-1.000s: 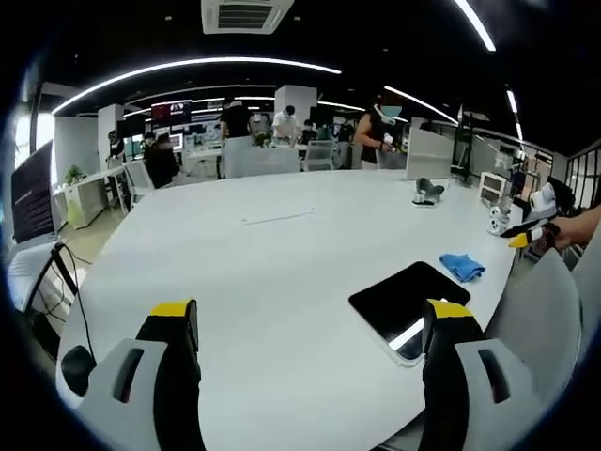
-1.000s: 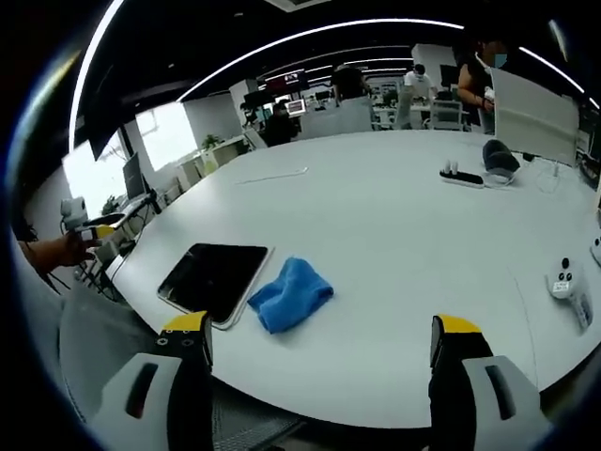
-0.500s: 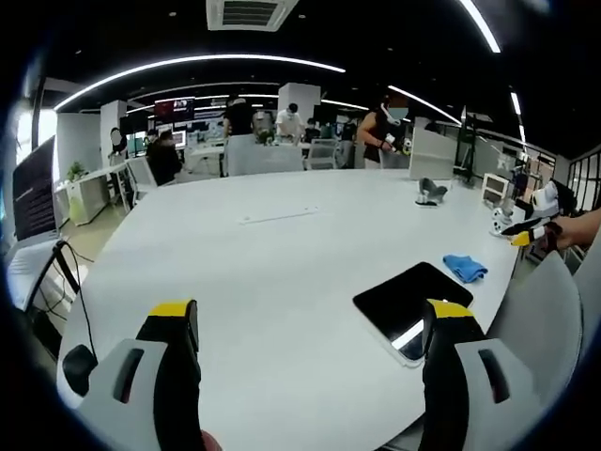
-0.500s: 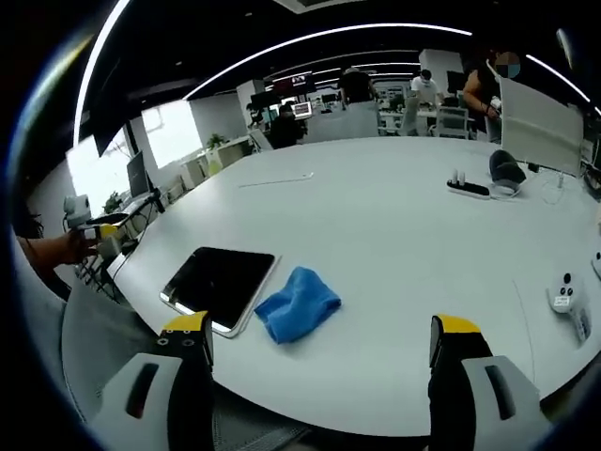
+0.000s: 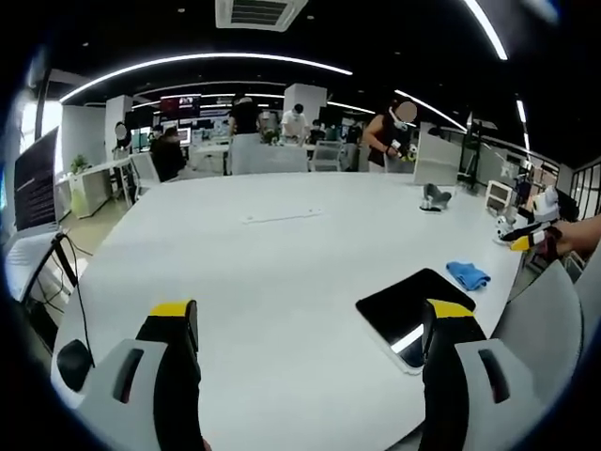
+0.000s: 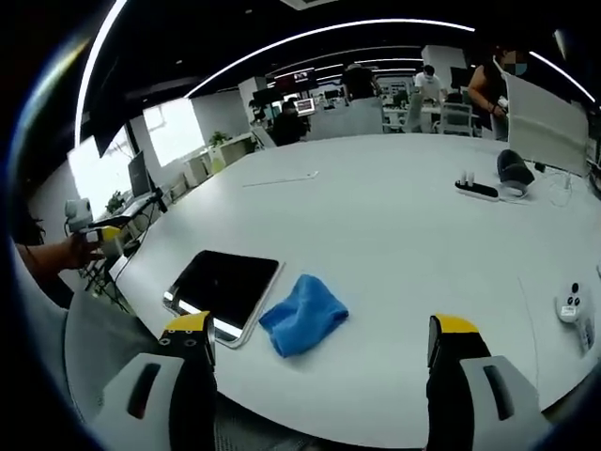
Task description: Wipe the mirror surface with the cleaning cloth until all visible marks leave the cleaned area.
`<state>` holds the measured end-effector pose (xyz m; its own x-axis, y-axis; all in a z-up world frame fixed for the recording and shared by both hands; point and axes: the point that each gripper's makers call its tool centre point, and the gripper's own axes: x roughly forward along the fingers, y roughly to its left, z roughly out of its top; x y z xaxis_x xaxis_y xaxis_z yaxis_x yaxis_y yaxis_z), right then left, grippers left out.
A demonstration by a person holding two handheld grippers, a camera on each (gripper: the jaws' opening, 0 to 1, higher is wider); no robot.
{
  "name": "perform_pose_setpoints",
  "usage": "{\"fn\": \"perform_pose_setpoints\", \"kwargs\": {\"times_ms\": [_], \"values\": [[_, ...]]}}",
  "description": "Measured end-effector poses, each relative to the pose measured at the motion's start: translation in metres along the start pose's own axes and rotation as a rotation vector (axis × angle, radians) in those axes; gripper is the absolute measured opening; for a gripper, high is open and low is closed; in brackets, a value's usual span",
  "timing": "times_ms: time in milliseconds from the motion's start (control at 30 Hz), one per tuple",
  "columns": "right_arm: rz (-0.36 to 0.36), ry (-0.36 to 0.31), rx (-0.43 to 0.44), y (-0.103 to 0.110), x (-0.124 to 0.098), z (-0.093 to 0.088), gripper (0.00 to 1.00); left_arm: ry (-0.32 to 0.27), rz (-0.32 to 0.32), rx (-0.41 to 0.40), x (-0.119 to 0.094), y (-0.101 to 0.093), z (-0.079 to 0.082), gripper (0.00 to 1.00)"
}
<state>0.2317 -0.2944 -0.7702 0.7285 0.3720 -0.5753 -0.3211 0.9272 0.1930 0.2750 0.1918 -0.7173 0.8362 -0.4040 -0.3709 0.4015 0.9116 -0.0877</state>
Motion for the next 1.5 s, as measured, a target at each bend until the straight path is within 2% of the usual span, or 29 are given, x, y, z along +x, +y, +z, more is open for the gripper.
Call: {"fn": "perform_pose_setpoints", "kwargs": {"times_ms": [100,233,400,533,633,700,833,933,1100,1167,1200,1333,1500], "values": [[0.005,-0.006,0.001,0.003,0.002,0.009,0.92,0.024,0.002,0.007,0.000,0.002,-0.005,0.99],[0.004,-0.007,0.015,0.004,0.005,0.017,0.91,0.023,0.005,0.008,-0.002,0.001,-0.003,0.99],[0.017,0.004,0.004,0.016,0.011,0.031,0.88,0.010,0.008,-0.004,-0.002,0.000,-0.002,0.99],[0.016,0.016,-0.010,0.024,0.024,0.046,0.81,0.003,0.041,-0.023,-0.003,0.001,-0.006,0.99],[0.012,0.041,-0.001,0.031,0.039,0.049,0.82,0.004,0.043,-0.035,-0.005,-0.003,-0.009,0.99],[0.022,0.047,-0.042,0.038,0.053,0.049,0.78,0.004,0.045,-0.038,-0.006,-0.003,-0.010,0.99],[0.019,0.092,-0.061,0.043,0.075,0.032,0.68,-0.004,0.050,-0.074,-0.008,-0.003,-0.012,0.99],[-0.029,0.142,-0.068,0.038,0.086,0.011,0.62,-0.013,0.040,-0.087,-0.012,-0.006,-0.014,0.99],[-0.099,0.216,-0.027,0.026,0.094,-0.017,0.51,-0.010,0.048,-0.094,-0.016,-0.001,-0.021,0.99],[-0.102,0.235,-0.016,0.025,0.096,-0.025,0.46,-0.008,0.051,-0.093,-0.018,-0.002,-0.023,0.99],[-0.102,0.241,-0.010,0.024,0.096,-0.028,0.45,-0.003,0.050,-0.091,-0.019,-0.002,-0.024,0.99],[-0.104,0.239,-0.018,0.026,0.098,-0.028,0.26,0.006,0.057,-0.093,-0.020,0.000,-0.029,0.99],[-0.122,0.258,-0.039,0.025,0.107,-0.030,0.24,0.009,0.058,-0.096,-0.017,-0.001,-0.029,0.99]]}}
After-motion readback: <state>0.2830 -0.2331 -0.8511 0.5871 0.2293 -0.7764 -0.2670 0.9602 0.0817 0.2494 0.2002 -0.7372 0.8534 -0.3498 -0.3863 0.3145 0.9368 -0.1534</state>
